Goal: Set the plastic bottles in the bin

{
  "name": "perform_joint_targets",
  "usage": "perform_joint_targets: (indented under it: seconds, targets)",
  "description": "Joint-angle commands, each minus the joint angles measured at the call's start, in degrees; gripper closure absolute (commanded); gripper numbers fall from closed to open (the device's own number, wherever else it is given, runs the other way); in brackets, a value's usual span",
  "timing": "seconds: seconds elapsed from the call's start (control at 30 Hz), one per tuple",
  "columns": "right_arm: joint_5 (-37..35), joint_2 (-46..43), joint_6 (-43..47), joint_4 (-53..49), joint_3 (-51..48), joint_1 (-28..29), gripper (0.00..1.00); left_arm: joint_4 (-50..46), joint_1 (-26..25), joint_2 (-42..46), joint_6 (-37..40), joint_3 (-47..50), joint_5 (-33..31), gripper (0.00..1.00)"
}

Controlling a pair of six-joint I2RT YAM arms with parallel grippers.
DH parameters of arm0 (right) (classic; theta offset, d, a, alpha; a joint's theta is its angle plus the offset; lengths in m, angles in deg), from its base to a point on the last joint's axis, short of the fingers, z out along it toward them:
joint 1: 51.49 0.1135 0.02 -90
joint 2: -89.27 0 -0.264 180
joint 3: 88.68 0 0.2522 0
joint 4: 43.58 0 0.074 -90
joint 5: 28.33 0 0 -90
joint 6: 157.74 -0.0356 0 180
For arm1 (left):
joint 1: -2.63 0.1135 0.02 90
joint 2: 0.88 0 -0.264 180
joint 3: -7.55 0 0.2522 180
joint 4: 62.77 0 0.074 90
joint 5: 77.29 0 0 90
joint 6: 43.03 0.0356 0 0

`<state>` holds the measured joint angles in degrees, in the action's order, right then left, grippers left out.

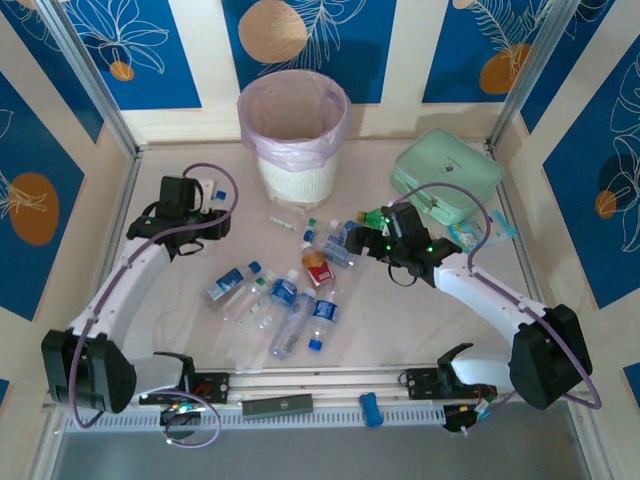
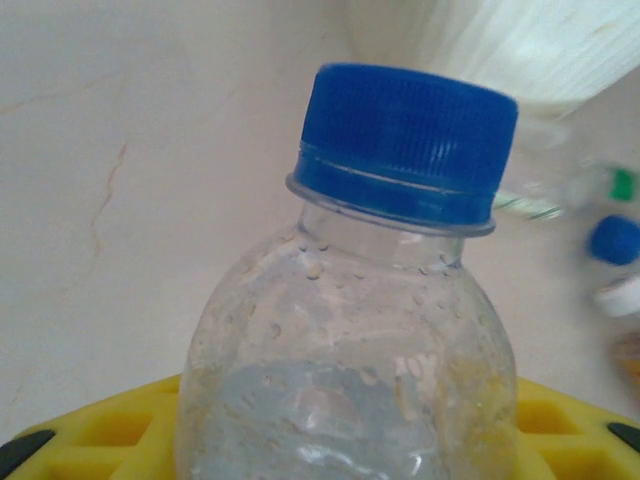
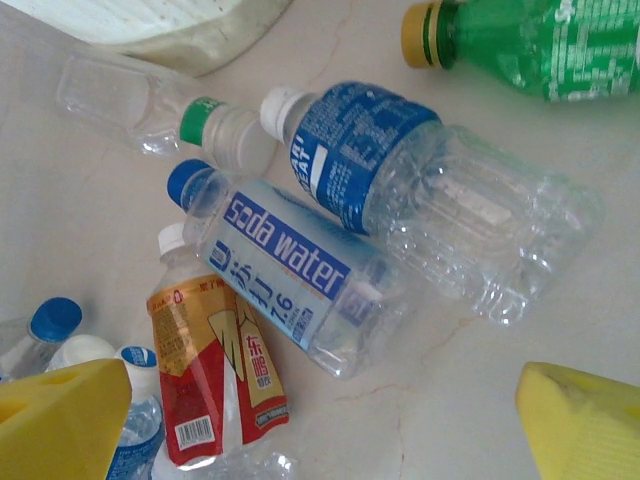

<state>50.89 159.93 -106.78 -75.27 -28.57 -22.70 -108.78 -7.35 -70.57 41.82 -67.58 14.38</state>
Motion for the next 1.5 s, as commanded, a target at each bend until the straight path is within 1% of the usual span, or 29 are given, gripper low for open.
perform_joint_targets:
  seconds: [0.0, 0.17, 0.33, 0.43, 0.53, 0.6, 0.67, 0.77, 0.83, 0.93, 1.13, 1.33, 1.4, 1.47]
  targets:
    - [2.12, -0.96, -0.95, -2.34, -0.08, 0.2, 0.01, 2.1, 0.33, 3.65, -5.07, -6.26, 7.55, 0.6]
    - [2.23, -1.72, -2.45, -2.5, -1.68, 0.38, 0.01, 5.45, -0.02, 2.08, -11.98, -16.09, 15.13, 0.6]
    - [1.21, -3.23, -4.17, 0.92, -4.08, 0.38, 0.01, 15.48, -0.71, -2.43, -19.98, -22.25, 21.03, 0.6]
    - [0.73, -3.41, -4.61, 2.02, -4.57, 0.32, 0.01, 20.1, -2.02, -7.11, -23.06, -27.29, 22.36, 0.61]
    - [1.01, -3.55, -4.9, 1.5, -4.18, 0.3, 0.01, 21.36, -4.49, -13.29, -23.64, -34.47, 22.12, 0.61]
    - [0.99, -3.68, -4.34, 1.32, -4.03, 0.3, 0.01, 21.16, -6.39, -17.63, -22.25, -39.56, 21.78, 0.61]
    - [0.55, -3.68, -3.51, 0.91, -3.74, 0.21, 0.01, 18.93, -7.99, -22.27, -19.63, -45.51, 20.67, 0.61]
    - [-0.19, -3.92, -2.79, 0.18, -3.51, 0.03, 0.01, 14.46, -10.11, -29.15, -13.74, -55.55, 17.62, 0.61]
    - [-0.21, -4.29, -2.79, 0.57, -3.77, -0.06, 0.01, 12.53, -10.69, -33.64, -10.43, -61.11, 15.84, 0.61]
    - [0.05, -4.46, -2.55, 0.5, -3.44, -0.14, 0.01, 10.7, -10.68, -39.36, -8.25, -66.6, 14.3, 0.61]
    - [0.42, -5.14, -1.3, -1.37, -1.74, -0.14, 0.01, 11.54, -10.68, -47.23, -5.26, -69.89, 11.22, 0.61]
    - [-0.4, -7.39, -2.4, -2.66, -2.02, -0.07, 0.01, 10.59, -10.81, -52.28, -3.92, -70.6, 9.58, 0.61]
    - [-1.26, -8.34, -2.79, -3.47, -2.3, -0.14, 0.01, 9.77, -10.77, -53.06, -3.57, -70.89, 9.41, 0.59]
    - [-2.07, -9.01, -2.96, -4.4, -2.53, -0.28, 0.01, 9.34, -10.78, -53.35, -3.39, -70.91, 9.45, 0.55]
